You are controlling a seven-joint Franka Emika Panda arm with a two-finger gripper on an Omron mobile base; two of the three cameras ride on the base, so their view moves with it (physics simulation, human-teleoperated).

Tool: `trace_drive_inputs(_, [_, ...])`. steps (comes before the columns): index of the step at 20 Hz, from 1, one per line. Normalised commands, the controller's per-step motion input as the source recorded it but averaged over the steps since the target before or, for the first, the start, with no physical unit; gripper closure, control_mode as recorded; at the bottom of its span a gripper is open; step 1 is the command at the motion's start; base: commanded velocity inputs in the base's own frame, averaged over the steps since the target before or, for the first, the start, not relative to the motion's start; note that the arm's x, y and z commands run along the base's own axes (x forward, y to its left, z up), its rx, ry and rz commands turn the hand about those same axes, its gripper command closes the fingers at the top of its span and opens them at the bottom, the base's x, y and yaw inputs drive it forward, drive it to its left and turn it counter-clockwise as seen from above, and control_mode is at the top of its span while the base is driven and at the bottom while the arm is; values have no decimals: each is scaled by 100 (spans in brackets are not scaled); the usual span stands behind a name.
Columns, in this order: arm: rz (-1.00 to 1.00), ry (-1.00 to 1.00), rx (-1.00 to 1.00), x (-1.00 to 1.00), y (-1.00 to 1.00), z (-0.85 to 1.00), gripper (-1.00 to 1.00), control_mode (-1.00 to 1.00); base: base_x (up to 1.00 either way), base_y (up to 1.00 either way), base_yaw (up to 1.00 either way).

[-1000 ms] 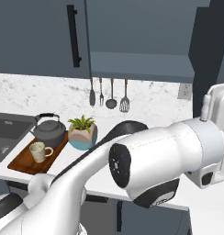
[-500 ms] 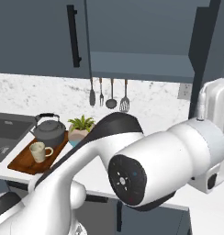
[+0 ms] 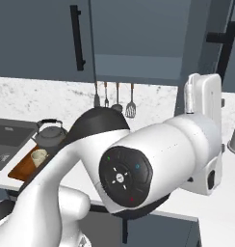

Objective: Pick the kettle from the counter and place it on the tray. Then pick the mug from the cabinet and place it on the tray. Then close the cabinet doors.

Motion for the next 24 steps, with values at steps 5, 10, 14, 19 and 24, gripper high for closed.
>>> trace_drive_inputs(5, [17,11,0,35,46,-4,-100,-100,0,0,0])
trace_drive_inputs(10, [18,9,0,38,52,-12,-100,-100,0,0,0])
trace_drive_inputs(14, [18,6,0,48,53,-14,-100,-100,0,0,0])
trace_drive_inputs(19, [18,1,0,62,48,-11,-100,-100,0,0,0])
trace_drive_inputs(24, [18,1,0,73,41,-6,-100,-100,0,0,0])
